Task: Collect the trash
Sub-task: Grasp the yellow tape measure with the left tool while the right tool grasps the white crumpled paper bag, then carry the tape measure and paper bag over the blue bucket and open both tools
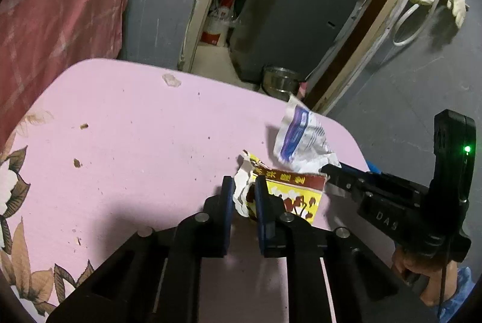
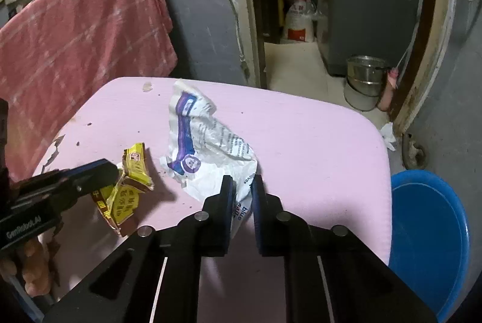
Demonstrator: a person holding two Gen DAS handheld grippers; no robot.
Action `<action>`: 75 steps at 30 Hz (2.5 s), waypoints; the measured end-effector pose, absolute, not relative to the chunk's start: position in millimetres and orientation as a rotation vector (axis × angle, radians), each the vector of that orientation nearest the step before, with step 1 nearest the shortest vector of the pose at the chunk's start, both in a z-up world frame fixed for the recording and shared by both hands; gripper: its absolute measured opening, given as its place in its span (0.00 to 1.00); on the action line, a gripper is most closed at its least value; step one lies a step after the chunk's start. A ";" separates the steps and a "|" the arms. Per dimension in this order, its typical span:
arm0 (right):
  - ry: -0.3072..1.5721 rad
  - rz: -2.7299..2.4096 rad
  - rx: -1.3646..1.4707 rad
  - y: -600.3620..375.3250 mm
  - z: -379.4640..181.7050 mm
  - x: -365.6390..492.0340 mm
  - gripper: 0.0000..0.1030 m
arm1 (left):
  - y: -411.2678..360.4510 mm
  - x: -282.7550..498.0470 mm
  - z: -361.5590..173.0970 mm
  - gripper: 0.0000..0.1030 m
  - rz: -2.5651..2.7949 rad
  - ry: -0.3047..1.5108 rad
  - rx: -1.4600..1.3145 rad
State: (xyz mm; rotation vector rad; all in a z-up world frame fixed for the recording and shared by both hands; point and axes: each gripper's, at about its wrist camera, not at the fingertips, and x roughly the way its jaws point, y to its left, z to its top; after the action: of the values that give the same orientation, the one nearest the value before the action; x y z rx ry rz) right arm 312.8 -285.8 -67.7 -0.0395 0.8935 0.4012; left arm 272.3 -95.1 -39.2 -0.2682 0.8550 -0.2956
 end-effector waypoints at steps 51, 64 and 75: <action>0.144 -0.073 0.004 -423.4 40.8 135.6 0.04 | -227.1 187.6 59.5 0.03 -0.425 0.290 -0.179; 0.271 -0.193 0.044 -492.0 0.3 130.7 0.04 | -309.5 192.9 29.7 0.03 -0.497 0.354 -0.141; 0.394 -0.203 0.086 -512.8 -31.8 142.6 0.04 | -338.0 213.2 -5.0 0.03 -0.459 0.477 -0.095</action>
State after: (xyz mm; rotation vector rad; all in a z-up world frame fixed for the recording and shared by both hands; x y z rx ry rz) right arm 142.6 -512.8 -31.8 0.0855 0.3940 -0.2029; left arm 213.2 -338.0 -5.0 -0.0952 0.4772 -0.4595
